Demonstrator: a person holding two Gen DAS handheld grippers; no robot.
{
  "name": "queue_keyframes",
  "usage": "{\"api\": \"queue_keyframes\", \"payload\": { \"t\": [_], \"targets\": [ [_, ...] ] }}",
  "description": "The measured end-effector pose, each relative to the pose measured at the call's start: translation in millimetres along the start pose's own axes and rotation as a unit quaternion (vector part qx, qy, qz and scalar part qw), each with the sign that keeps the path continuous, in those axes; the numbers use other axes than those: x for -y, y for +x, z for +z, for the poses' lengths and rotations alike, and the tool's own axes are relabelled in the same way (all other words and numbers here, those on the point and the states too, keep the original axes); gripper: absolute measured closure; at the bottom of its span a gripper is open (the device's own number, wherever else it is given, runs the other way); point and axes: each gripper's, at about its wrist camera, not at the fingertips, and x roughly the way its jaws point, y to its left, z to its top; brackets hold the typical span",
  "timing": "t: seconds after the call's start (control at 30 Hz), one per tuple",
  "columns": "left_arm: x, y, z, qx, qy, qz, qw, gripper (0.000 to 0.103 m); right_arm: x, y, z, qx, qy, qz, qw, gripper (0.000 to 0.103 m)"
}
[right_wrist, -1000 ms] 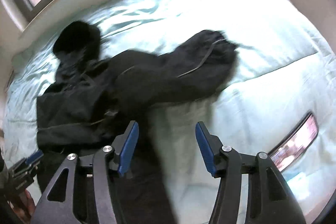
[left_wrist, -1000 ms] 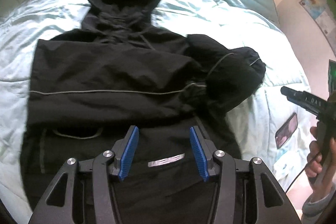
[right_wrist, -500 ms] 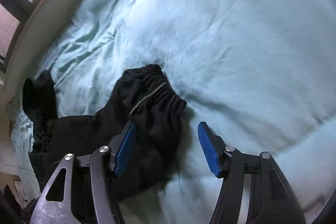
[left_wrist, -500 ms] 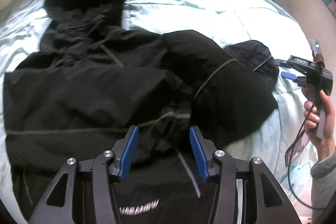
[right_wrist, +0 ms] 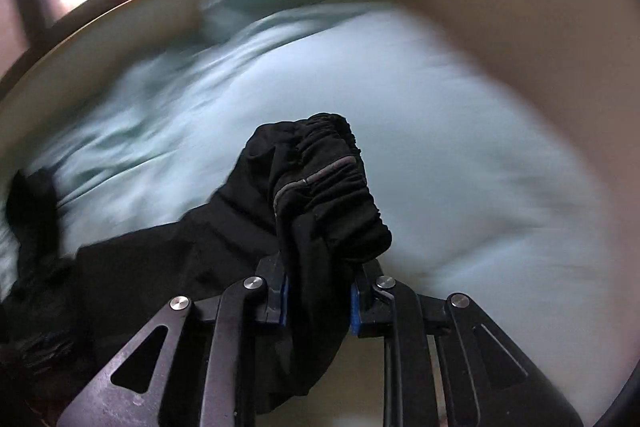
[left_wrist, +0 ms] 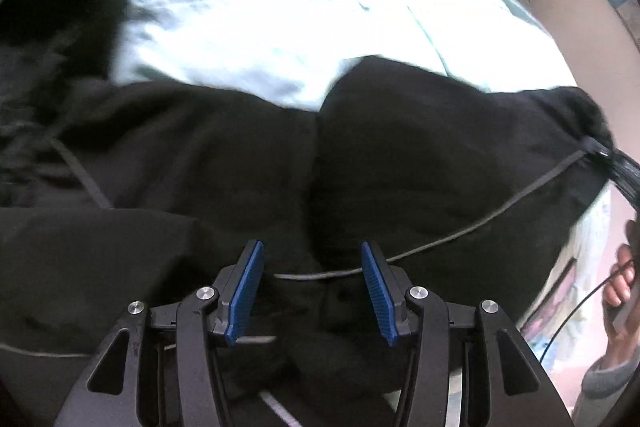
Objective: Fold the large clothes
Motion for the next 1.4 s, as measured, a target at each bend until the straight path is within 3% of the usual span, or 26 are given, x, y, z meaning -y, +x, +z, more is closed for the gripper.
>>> {"api": "queue_keyframes", "payload": {
  "t": [0.03, 0.1, 0.23, 0.33, 0.47, 0.57, 0.67, 0.8, 0.87, 0.97, 1.2, 1.3, 1.4],
  "targets": [
    [1, 16, 0, -0.016, -0.002, 0.007, 0.9998, 0.051, 14, -3, -1, 0.001, 0.014, -0.014, 1.000, 0.079],
    [0, 42, -2, -0.028, -0.007, 0.029, 0.9992, 0.051, 44, 17, -9, -0.052, 0.064, 0.028, 0.996, 0.079],
    [0, 64, 1, -0.034, 0.004, 0.051, 0.9981, 0.051, 46, 63, -29, -0.115, 0.060, -0.017, 0.991, 0.080],
    [-2, 37, 1, -0.015, -0.003, 0.011, 0.9998, 0.051, 41, 61, -30, -0.120, 0.066, -0.019, 0.990, 0.079],
    [-18, -35, -18, 0.044, -0.004, -0.013, 0.9989, 0.051, 15, 17, -24, -0.087, 0.044, 0.048, 0.994, 0.079],
    [-43, -85, -36, 0.076, -0.017, -0.008, 0.9969, 0.051, -37, -17, -29, -0.075, -0.002, 0.106, 0.992, 0.079],
    [-78, -125, -51, 0.102, -0.038, 0.008, 0.9940, 0.051, -110, -47, -46, -0.074, -0.064, 0.166, 0.981, 0.079],
    [-122, -174, -80, 0.129, -0.063, 0.052, 0.9883, 0.051, -213, -77, -82, -0.083, -0.145, 0.235, 0.958, 0.079],
    [-151, -193, -94, 0.137, -0.082, 0.064, 0.9850, 0.051, -260, -84, -103, -0.092, -0.181, 0.250, 0.947, 0.079],
    [-184, -215, -117, 0.147, -0.109, 0.076, 0.9802, 0.051, -330, -100, -136, -0.115, -0.227, 0.293, 0.922, 0.077],
    [-250, -238, -160, 0.155, -0.161, 0.092, 0.9704, 0.051, -471, -104, -232, -0.179, -0.329, 0.348, 0.860, 0.071],
    [-270, -233, -172, 0.145, -0.173, 0.101, 0.9689, 0.051, -515, -78, -270, -0.209, -0.355, 0.333, 0.848, 0.071],
    [-282, -228, -177, 0.137, -0.179, 0.102, 0.9689, 0.051, -539, -51, -300, -0.225, -0.371, 0.307, 0.847, 0.066]
  ]
}}
